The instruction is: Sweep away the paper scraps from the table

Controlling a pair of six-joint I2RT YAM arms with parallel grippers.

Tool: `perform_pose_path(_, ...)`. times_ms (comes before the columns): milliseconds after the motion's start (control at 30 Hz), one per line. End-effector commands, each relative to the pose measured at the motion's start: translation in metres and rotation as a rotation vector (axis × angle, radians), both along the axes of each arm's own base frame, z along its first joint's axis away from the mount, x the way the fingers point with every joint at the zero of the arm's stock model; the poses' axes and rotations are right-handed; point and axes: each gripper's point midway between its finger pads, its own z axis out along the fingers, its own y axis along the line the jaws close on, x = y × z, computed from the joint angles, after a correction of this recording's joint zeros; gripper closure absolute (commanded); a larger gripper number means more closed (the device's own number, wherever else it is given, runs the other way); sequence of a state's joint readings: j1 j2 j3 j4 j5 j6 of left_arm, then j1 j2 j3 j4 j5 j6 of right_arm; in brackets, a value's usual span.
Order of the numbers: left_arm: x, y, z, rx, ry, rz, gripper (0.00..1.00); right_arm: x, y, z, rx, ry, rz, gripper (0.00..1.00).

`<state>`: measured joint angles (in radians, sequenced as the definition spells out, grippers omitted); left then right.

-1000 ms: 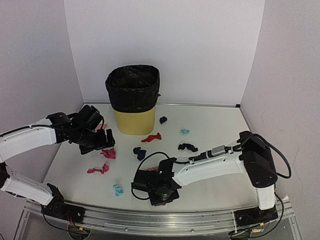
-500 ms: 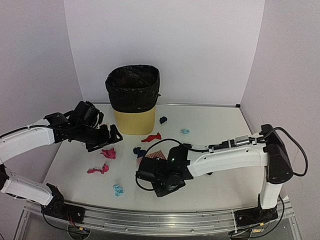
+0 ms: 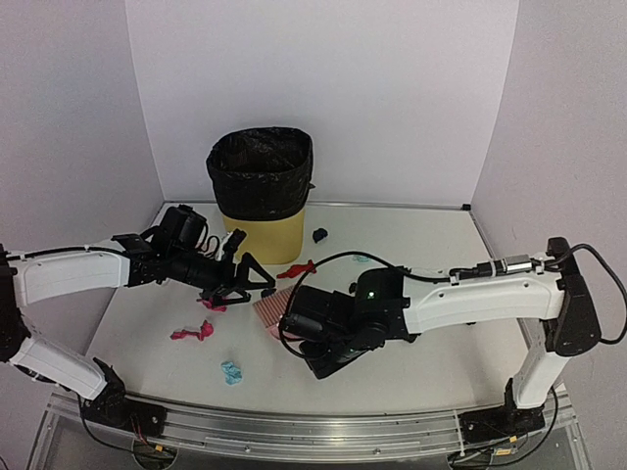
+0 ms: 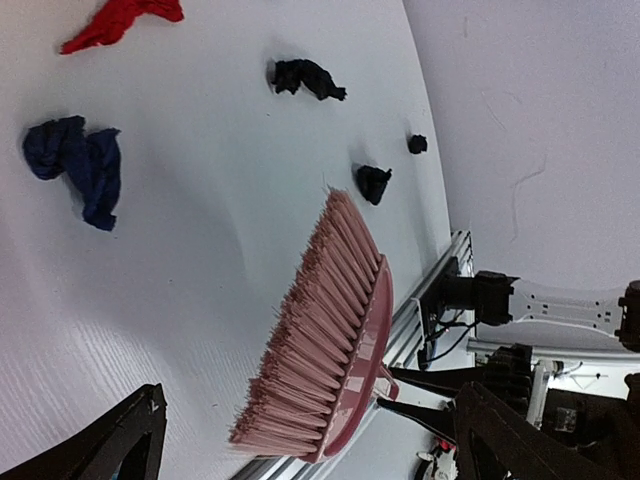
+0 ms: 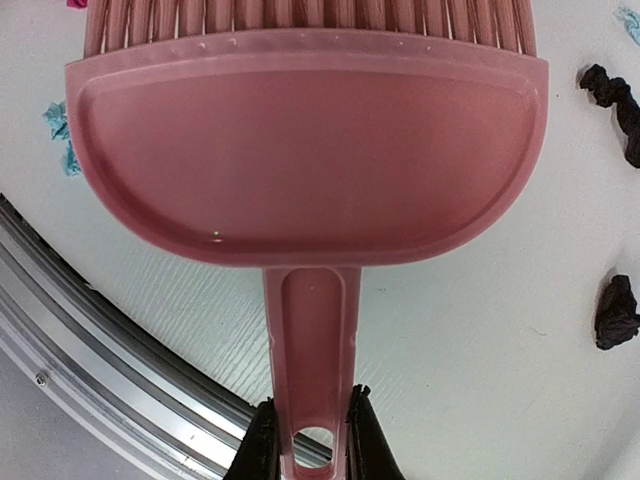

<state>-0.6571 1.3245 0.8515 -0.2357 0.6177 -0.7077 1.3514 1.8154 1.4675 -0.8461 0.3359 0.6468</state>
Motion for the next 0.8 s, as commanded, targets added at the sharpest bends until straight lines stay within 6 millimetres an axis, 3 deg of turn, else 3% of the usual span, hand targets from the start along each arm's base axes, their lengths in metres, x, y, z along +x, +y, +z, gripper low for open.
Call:
perform_pose_path(0, -0.021, -0.015, 0.011, -0.117, -0.001, -0.174, 0.00, 0.008, -0.001, 0.029, 0.063, -0.049, 0.044, 1.00)
perform_pose_path(367, -0.044, -0.025, 0.015, -0.222, 0.075, -0.323, 0.02, 0.020, 0.009, 0.052, 0.087, -0.110, 0.108, 1.00)
perform_pose_path(667, -0.048, -0.031, 0.009, -0.225, 0.111, -0.351, 0.19, 0.025, 0.024, 0.060, 0.100, -0.133, 0.153, 1.00)
perform_pose_path(767, -0.047, -0.032, 0.008, -0.226, 0.116, -0.356, 0.34, 0.026, 0.027, 0.061, 0.106, -0.133, 0.161, 1.00)
